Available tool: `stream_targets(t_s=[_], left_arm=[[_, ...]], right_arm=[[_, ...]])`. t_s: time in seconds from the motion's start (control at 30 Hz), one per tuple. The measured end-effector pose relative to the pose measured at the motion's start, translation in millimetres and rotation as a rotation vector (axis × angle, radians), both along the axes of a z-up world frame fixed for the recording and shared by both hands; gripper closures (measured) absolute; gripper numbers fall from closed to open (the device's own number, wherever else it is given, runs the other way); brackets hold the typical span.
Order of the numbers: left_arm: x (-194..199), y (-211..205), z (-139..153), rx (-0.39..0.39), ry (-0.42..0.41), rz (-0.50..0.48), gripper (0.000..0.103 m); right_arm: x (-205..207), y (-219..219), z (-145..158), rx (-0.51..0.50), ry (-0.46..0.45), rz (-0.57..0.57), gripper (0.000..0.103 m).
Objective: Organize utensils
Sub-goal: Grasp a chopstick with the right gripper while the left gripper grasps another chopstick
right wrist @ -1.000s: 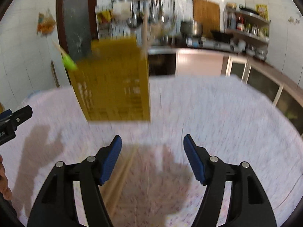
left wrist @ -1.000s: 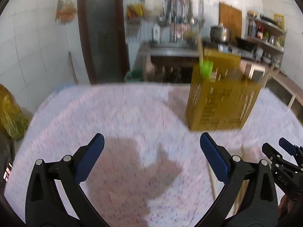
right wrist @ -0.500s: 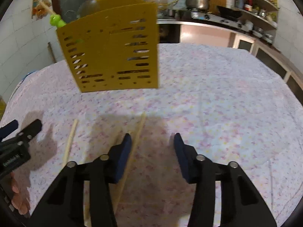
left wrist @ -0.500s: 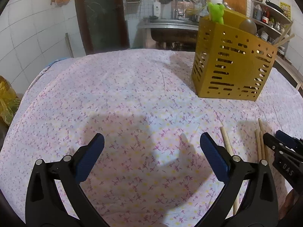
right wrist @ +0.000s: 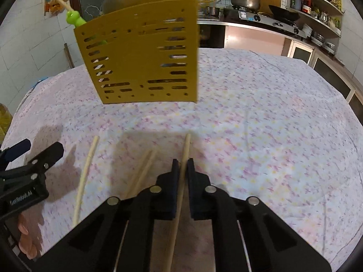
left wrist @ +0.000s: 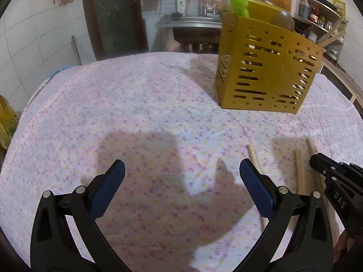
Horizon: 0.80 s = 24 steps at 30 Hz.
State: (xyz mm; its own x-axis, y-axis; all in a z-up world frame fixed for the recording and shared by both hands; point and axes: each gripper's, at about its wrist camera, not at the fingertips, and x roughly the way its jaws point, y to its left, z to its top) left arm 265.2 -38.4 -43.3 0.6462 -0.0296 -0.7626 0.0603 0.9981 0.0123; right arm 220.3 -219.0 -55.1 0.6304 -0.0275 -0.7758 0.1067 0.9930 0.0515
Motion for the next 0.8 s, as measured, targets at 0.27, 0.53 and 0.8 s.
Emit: stream_targets(t_s=[0.27,0.53,0.8], left_arm=[[-0.8,-31.5,-8.5,0.013,0.039,-0.035,0.006],[-2.2,-48.9,-19.5,0.021,0.076,-0.049,0.032],[-0.3,-66.1,-15.7,0.027,0.096,-0.066,0.065]], right_arm=[[-7.3,-39.0,-2.2,0.021,0.007,-0.036,0.095],[-9.3,-36.4,-5.1,-0.002,-0.003,-0.019,0.095],[-8.0,-38.6,-3.4,0.014,0.014,-0.024,0.094]])
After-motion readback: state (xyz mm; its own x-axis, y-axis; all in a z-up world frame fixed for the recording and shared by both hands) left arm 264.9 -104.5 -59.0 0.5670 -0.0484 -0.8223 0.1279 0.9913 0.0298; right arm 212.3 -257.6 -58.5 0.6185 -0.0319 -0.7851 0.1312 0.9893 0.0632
